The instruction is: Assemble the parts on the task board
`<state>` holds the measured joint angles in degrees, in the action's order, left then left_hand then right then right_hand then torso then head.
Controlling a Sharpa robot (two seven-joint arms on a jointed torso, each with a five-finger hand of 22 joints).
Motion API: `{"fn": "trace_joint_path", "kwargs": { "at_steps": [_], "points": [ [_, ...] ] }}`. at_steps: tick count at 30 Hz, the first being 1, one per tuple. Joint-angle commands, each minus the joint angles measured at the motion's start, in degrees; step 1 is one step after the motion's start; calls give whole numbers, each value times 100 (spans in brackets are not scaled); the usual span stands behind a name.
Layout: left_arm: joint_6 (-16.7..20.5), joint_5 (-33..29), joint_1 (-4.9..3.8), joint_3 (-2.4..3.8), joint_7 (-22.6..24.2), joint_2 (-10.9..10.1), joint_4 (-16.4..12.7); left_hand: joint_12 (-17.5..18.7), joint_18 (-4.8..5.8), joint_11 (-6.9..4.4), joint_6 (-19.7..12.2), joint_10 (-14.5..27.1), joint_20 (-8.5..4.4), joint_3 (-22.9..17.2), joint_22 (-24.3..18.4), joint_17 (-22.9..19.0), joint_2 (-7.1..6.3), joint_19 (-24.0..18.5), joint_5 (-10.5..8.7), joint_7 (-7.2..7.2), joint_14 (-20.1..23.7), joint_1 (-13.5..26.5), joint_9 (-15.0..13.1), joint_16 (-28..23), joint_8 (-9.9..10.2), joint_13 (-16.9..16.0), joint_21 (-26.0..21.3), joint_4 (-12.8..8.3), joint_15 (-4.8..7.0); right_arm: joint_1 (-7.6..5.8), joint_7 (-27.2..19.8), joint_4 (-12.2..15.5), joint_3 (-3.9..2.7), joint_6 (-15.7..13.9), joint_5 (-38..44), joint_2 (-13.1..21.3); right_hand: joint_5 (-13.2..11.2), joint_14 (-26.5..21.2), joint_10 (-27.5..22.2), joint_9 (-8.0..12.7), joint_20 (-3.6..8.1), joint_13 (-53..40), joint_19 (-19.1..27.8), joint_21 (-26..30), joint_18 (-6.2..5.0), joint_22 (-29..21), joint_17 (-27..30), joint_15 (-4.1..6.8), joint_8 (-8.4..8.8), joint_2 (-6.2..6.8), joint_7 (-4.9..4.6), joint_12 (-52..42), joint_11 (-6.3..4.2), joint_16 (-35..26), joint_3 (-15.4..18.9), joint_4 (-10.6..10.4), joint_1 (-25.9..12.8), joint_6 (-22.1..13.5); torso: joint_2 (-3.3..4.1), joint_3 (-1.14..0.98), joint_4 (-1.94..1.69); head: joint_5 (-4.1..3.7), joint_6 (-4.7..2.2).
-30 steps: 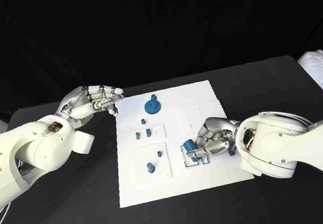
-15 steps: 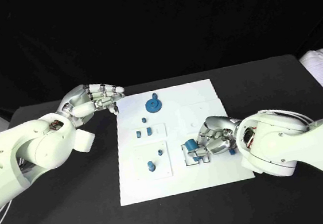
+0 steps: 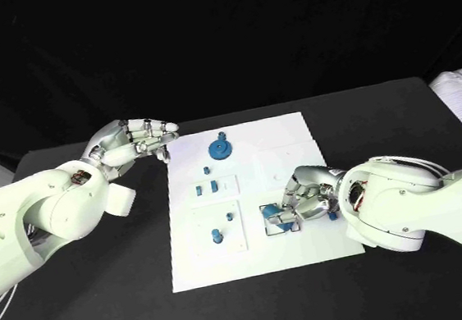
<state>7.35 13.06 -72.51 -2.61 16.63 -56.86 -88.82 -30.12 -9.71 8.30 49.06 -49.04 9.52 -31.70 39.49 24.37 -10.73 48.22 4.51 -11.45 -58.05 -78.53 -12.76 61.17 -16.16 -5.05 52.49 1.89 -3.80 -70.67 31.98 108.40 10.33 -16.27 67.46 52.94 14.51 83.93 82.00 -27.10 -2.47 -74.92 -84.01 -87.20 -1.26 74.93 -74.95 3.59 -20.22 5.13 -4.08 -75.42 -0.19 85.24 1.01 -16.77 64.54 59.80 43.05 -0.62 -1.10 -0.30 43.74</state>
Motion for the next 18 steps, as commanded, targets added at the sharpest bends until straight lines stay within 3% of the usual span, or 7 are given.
{"fn": "trace_joint_path", "kwargs": {
  "at_steps": [1, 8, 12, 15, 18],
  "points": [
    [-59, -16, -4, 3, 13, 3, -16, 21, -80, 1, -30, 56, 10, 14, -5, -9, 48, 45, -9, -20, 29, 5, -9, -21, -33, 8, -36, 1, -25, 6, 7, 16, 0, 72, 73, -7, -30, 395, 20, 5, 22, -228, -512, 14, 66, 1427, -377, 35, -9, -15, -4, 29, 0, 23, 25, 3, -43, -22, 0, 1, 7, 8, -1],
    [-58, -16, -4, 3, 13, 1, -19, 18, -80, 2, -27, 60, 12, 12, -8, -8, 66, 46, -8, -19, 28, 14, -10, -21, -40, 10, -41, 15, -27, 6, 4, 2, 0, 3, 70, -9, -141, 391, 6, 5, 21, -213, -502, 47, 59, 1418, -363, 33, -17, -42, -9, 62, 3, 15, 98, -3, -96, -40, 1, 1, 11, 7, 0],
    [-55, -16, -4, 3, 12, -3, -23, 18, -80, 1, -23, 61, 13, 12, -9, -8, 70, 46, -8, -17, 28, 15, -11, -21, -43, 10, -42, 17, -27, 7, 3, -13, 0, -81, 77, -19, -804, 386, -43, 1, 9, -160, -486, 99, 49, 1404, -343, 20, -45, -148, -23, 168, 21, 0, 400, -16, -427, -94, 4, 1, 5, 0, -5],
    [-54, -16, -5, 3, 12, -3, -23, 17, -80, 1, -21, 62, 13, 13, -9, -8, 71, 46, -8, -16, 28, 16, -12, -21, -45, 10, -42, 19, -27, 10, 1, -23, 0, -125, 93, -31, -1026, 382, -59, -1, 2, -144, -479, 120, 44, 1398, -326, 13, -62, -189, -31, 210, 27, -12, 568, -22, -646, -121, 0, 0, 4, -7, -7],
    [-51, -16, -5, 3, 11, -5, -23, 17, -80, 1, -21, 62, 13, 13, -9, -8, 71, 46, -8, -16, 28, 16, -12, -21, -45, 10, -42, 19, -27, 16, -9, -21, 1, -143, 123, -34, -1055, 381, -70, -1, 1, -131, -474, 138, 41, 1393, -319, 11, -66, -181, -35, 232, 28, -16, 607, -22, -690, -129, 1, -4, 2, -7, -5]
  ]
}}
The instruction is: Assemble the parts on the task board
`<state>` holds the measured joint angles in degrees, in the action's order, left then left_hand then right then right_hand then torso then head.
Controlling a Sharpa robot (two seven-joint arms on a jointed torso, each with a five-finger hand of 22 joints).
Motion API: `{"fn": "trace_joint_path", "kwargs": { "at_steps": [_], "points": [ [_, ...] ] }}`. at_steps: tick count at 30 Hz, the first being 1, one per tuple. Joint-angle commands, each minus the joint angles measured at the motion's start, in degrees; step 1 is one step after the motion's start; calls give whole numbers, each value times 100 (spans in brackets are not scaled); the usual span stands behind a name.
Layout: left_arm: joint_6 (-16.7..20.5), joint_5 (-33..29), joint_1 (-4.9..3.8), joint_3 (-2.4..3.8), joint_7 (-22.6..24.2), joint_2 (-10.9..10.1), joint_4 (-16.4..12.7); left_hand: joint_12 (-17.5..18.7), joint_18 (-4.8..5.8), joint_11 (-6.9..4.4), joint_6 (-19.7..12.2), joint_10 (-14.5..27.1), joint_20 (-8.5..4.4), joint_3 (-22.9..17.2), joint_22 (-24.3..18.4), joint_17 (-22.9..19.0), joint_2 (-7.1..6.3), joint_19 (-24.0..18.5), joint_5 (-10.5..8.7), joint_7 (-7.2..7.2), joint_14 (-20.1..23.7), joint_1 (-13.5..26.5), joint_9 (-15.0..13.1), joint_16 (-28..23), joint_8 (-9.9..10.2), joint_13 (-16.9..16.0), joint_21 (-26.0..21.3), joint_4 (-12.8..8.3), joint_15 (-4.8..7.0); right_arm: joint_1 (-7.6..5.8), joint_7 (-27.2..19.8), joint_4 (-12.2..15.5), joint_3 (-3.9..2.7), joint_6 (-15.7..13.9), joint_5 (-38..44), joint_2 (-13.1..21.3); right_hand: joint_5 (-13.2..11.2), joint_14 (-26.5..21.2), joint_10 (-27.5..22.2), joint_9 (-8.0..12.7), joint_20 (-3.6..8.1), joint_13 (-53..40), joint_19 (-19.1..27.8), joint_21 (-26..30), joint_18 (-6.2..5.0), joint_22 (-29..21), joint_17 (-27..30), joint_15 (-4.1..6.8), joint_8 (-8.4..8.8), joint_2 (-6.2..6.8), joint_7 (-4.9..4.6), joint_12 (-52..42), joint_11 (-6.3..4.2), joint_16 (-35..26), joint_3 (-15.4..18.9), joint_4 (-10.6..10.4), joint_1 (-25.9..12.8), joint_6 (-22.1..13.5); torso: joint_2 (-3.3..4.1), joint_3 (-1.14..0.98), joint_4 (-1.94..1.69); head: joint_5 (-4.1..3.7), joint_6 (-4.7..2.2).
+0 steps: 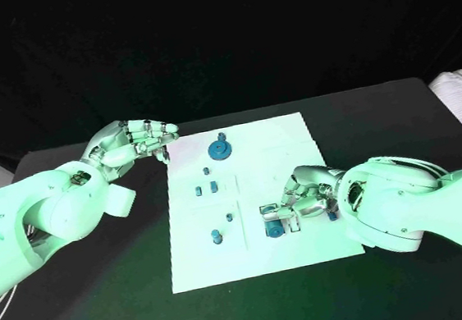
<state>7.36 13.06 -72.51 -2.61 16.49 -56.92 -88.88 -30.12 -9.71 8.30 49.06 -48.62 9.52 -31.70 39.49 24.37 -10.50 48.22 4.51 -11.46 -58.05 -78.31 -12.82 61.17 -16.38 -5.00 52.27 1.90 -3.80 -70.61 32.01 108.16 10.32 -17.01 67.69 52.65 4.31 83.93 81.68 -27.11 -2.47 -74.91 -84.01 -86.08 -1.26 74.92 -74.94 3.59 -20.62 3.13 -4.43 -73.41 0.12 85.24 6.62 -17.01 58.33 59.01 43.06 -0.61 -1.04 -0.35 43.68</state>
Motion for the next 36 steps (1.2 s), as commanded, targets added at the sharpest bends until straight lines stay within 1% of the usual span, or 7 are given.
{"fn": "trace_joint_path", "kwargs": {
  "at_steps": [1, 5, 11, 14, 18, 21, 36],
  "points": [
    [-52, -15, -4, 3, 25, 2, -17, 17, -79, 1, -21, 20, 13, 13, -10, -8, 48, 46, -8, -16, 28, -7, -6, -21, -22, 5, -21, 18, -27, 12, -15, 7, 2, -69, 104, -3, -37, 380, -39, 0, 1, -129, -475, 24, 41, 1395, -319, 11, -27, 21, 1, 35, -3, -17, 51, 2, -74, -50, 1, -6, -2, -3, 0],
    [-52, -15, -4, 3, 27, 6, -13, 17, -79, 1, -21, 20, 13, 13, -10, -8, 48, 46, -8, -16, 28, -7, -6, -21, -22, 5, -21, 18, -27, 17, -40, 49, 2, -64, 108, 31, -35, 382, -37, 0, 0, -133, -476, 19, 42, 1397, -327, 11, -27, 17, 0, 31, -3, -14, 52, 3, -77, -51, -3, -7, 0, -4, -4],
    [-53, -15, -4, 3, 28, 9, -7, 17, -79, 1, -21, 20, 13, 13, -10, -8, 48, 46, -8, -16, 28, -7, -6, -21, -22, 5, -21, 18, -27, 21, -105, 159, 2, -31, 61, 160, 110, 388, -14, -4, 0, -164, -487, -16, 49, 1406, -351, 13, -55, -96, 6, 11, -7, -7, 59, 24, 58, -50, -4, -6, 4, 2, -4],
    [-54, -15, -4, 3, 28, 9, -4, 17, -79, 1, -21, 20, 13, 13, -10, -8, 48, 46, -8, -16, 28, -7, -6, -21, -22, 5, -21, 18, -27, 21, -175, 223, 2, 18, 45, 246, 188, 390, -5, -3, 2, -178, -490, -28, 51, 1410, -362, 16, -74, -115, 10, 10, -10, -4, 89, 33, 289, -56, -5, -9, 4, 4, -8],
    [-51, -15, -4, 3, 27, 8, 0, 17, -79, 1, -21, 20, 13, 13, -10, -8, 48, 46, -8, -16, 28, -7, -6, -21, -22, 5, -21, 18, -27, 22, -327, 302, 2, 48, 28, 357, 312, 396, 15, 1, 14, -212, -497, -49, 55, 1415, -391, 15, -105, -145, 18, -2, -18, 5, 139, 54, 853, -64, -4, -5, 4, -1, -12],
    [-51, -15, -4, 3, 26, 10, 5, 17, -79, 1, -21, 20, 13, 13, -10, -8, 48, 46, -8, -16, 28, -7, -6, -21, -22, 5, -21, 18, -27, 22, -422, 356, 2, 64, 21, 413, 300, 405, 37, 4, 14, -243, -509, -90, 64, 1426, -434, 29, -128, -136, 26, -26, -26, 22, 147, 76, 1181, -52, -6, -6, 10, 3, -17],
    [-48, -15, -3, 3, 19, 24, 23, 13, -80, 1, -28, 29, 14, 16, -14, -7, 54, 49, -8, -17, 28, -3, -6, -21, -27, 8, -28, 27, -27, 60, -370, 312, 3, 142, 57, 322, 308, 414, 53, 7, 21, -259, -527, -149, 76, 1442, -483, 37, -148, -131, 37, -37, -36, 43, 159, 76, 1355, -28, -2, 0, -1, -2, -27]
  ]
}}
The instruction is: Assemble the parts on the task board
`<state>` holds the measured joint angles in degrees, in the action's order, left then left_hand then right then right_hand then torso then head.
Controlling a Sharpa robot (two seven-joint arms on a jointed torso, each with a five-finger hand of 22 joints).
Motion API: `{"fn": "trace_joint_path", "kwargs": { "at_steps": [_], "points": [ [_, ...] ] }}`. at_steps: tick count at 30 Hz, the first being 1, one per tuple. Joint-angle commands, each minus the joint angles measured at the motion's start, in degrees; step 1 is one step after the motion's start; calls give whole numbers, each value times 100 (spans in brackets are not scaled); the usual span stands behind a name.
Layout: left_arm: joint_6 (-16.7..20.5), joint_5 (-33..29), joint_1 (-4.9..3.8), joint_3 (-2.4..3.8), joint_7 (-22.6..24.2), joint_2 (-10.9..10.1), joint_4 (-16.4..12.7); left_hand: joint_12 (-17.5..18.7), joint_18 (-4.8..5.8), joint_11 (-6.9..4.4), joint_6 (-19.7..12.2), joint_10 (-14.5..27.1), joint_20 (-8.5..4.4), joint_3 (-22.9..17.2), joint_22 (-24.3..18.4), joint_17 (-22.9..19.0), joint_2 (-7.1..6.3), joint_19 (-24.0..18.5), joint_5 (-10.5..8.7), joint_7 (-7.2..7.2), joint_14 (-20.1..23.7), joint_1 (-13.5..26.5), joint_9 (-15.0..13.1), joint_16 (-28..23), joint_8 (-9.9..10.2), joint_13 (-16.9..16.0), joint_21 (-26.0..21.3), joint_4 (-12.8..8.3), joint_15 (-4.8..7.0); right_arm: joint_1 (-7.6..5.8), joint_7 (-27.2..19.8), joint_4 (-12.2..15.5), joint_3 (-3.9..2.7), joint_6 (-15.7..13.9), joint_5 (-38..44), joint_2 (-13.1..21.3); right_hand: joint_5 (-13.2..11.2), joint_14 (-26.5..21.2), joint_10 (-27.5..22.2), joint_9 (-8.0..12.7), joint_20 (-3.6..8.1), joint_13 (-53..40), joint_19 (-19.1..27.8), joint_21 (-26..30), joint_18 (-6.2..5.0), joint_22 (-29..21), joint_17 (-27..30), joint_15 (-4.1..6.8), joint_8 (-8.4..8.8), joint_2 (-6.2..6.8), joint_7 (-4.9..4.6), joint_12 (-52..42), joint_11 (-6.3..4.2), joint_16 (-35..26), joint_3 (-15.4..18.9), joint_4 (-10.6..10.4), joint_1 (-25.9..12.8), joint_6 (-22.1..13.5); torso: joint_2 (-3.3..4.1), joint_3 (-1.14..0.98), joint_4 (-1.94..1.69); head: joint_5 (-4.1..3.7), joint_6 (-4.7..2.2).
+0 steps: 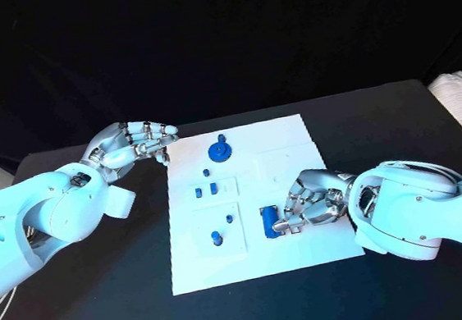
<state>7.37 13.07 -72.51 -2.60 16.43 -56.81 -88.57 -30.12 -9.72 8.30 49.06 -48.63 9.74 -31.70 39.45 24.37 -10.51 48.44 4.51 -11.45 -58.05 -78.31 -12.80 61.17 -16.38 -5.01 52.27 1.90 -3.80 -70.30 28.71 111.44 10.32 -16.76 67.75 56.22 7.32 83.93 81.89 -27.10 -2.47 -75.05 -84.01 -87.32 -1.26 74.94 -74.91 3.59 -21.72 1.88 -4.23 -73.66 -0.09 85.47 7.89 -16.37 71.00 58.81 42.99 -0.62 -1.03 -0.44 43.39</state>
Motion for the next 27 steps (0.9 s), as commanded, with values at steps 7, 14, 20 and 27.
{"fn": "trace_joint_path", "kwargs": {
  "at_steps": [7, 14, 20, 27],
  "points": [
    [-41, -16, -3, 3, 11, 10, -12, 11, -80, 4, -51, 34, -6, 23, -12, -7, 47, 29, -9, -26, 28, 5, -3, -20, -17, 11, -31, 32, -28, 78, 58, -68, 3, 82, 181, -133, -111, 413, 38, 28, 30, -251, -525, -22, 75, 1438, -488, 44, -38, -44, 22, 0, -22, 19, -40, 22, 375, -6, 8, 3, -4, 7, 6],
    [-23, -42, -3, 3, 15, -7, -28, 10, -79, 10, -84, 45, -4, 26, -15, -6, 48, 30, -7, -36, 27, 11, 4, -20, -3, 13, -36, 40, -32, 94, 174, -119, 3, 25, 263, -150, -93, 414, 54, 47, 35, -270, -530, -38, 79, 1443, -496, 51, -39, -120, 32, -12, -32, 21, -132, 24, 553, 16, 16, 4, 4, 9, 24],
    [-15, -52, -3, 3, 13, -11, -33, 10, -79, 10, -84, 45, -4, 26, -15, -6, 48, 30, -7, -36, 27, 11, 4, -20, -3, 13, -36, 40, -32, 98, 218, -176, 3, -67, 279, -145, -73, 414, 62, 63, 40, -277, -531, -42, 79, 1444, -498, 56, -35, -217, 34, -13, -35, 21, -180, -18, 565, 32, 8, -3, -1, 9, 33],
    [13, -54, -3, 3, 39, -20, -40, 8, -79, 12, -95, 48, -3, 24, -17, -6, 53, 32, -6, -38, 26, 9, 7, -20, 1, 14, -38, 42, -33, 98, 215, -191, 3, -11, 255, -97, -24, 415, 65, 79, 40, -279, -529, -34, 78, 1442, -503, 52, -29, -252, 27, -7, -29, 22, -148, -34, 431, 37, 10, -6, -3, 16, 38]
  ]
}}
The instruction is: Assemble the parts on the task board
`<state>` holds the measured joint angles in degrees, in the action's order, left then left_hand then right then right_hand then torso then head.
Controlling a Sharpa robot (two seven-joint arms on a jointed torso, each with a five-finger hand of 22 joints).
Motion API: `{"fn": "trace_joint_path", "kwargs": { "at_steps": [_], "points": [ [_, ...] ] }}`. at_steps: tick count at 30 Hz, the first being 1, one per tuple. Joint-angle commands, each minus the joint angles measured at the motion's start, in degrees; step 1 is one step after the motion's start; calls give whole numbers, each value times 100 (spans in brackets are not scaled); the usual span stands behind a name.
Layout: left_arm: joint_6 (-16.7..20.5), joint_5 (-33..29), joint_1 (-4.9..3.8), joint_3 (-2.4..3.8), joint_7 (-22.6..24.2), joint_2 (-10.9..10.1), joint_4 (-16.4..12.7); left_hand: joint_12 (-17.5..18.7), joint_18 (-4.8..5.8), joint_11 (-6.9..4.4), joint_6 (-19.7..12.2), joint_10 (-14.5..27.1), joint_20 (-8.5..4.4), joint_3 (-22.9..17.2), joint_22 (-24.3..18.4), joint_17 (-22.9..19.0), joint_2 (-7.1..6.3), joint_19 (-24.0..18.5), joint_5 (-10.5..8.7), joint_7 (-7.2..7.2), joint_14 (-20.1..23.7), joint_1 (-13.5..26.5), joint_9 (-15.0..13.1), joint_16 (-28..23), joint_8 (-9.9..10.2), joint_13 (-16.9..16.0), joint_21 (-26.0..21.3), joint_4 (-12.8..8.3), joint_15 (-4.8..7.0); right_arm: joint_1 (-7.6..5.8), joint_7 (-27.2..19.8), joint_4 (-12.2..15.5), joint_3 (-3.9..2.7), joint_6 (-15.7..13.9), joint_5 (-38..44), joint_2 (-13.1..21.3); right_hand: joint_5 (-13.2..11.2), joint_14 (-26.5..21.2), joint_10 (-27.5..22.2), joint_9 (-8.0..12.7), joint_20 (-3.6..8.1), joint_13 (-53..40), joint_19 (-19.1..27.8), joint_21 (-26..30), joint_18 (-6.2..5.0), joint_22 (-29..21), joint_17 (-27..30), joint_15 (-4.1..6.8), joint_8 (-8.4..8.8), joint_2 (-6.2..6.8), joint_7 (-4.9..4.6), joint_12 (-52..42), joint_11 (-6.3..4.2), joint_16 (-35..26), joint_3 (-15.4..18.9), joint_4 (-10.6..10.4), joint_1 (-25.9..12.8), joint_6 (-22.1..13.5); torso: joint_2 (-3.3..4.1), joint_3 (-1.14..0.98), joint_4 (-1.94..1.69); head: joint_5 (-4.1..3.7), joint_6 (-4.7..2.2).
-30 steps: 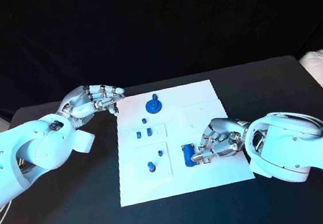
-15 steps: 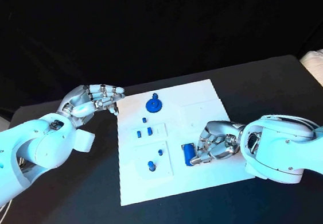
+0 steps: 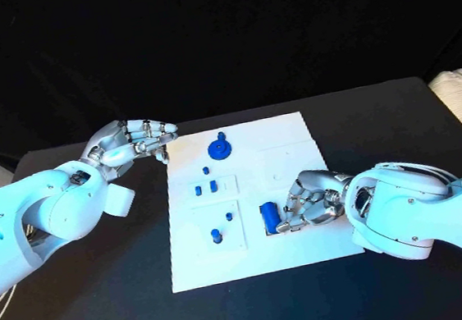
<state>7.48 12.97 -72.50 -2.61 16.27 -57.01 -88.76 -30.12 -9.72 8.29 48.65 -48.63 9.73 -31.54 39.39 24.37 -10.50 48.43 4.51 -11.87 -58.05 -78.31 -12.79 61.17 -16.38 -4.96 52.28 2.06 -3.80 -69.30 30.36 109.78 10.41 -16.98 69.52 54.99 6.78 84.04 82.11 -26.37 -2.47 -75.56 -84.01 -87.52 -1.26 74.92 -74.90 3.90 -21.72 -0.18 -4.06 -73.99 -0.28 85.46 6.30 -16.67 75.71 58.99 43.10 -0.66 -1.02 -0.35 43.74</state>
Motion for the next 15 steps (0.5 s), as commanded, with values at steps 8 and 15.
{"fn": "trace_joint_path", "kwargs": {
  "at_steps": [8, 15],
  "points": [
    [15, -45, -4, 3, 60, -10, -21, 8, -79, 12, -53, 48, -3, 7, -11, -6, 53, 32, -6, 3, 26, 9, 6, -20, 1, 9, -39, 26, -33, -1, -15, -32, -6, 382, -92, 44, 1, 397, 19, 22, 33, -204, -512, 41, 67, 1429, -476, 13, -24, 127, 2, 77, -1, 6, 109, 20, -96, 2, -1, 1, -1, 11, 11],
    [14, -45, -4, 3, 58, -14, -18, 8, -79, 12, -53, 48, -3, 7, -11, -6, 53, 32, -6, 3, 26, 9, 6, -20, 1, 9, -39, 26, -33, -1, -112, -19, -6, 509, -133, 52, -184, 393, -4, 30, 23, -188, -503, 66, 62, 1422, -464, 4, -39, 495, -8, 125, 8, -6, 68, 13, 0, -5, -8, 3, 2, 10, 18]
  ]
}}
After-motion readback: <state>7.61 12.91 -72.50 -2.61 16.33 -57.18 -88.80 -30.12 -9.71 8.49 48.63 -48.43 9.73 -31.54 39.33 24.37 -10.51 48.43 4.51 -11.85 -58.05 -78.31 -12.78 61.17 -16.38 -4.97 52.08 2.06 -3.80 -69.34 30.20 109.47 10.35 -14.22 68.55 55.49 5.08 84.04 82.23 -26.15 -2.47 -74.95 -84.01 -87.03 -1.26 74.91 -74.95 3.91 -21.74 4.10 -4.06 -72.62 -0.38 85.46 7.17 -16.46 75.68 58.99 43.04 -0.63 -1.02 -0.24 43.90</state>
